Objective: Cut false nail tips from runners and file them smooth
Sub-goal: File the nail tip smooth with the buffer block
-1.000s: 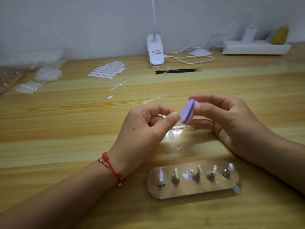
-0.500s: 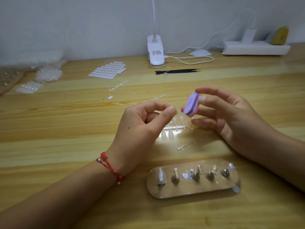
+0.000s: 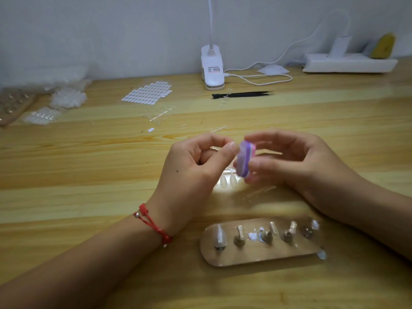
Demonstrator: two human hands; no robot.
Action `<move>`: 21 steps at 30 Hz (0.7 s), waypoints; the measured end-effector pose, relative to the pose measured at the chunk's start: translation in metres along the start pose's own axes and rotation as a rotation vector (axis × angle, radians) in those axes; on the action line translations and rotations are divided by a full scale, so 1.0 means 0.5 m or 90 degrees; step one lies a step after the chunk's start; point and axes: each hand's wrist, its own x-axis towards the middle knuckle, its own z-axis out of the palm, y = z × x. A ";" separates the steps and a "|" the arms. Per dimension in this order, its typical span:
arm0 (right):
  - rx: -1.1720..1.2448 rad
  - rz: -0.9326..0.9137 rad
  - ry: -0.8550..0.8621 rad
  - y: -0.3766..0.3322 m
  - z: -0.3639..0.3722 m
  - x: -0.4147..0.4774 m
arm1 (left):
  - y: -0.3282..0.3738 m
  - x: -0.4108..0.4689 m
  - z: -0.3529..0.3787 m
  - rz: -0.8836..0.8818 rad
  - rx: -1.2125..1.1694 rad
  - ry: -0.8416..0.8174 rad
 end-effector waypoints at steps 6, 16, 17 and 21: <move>0.033 -0.038 0.067 -0.006 -0.002 0.000 | 0.000 -0.002 0.000 0.010 0.006 -0.001; -0.001 -0.076 0.069 -0.012 0.007 -0.003 | 0.007 -0.003 0.002 0.038 0.021 0.026; -0.027 -0.071 0.047 -0.011 0.009 -0.005 | 0.007 -0.004 0.003 0.041 0.026 0.021; -0.088 -0.060 0.002 -0.011 0.017 -0.011 | 0.008 -0.001 -0.002 0.048 0.032 0.051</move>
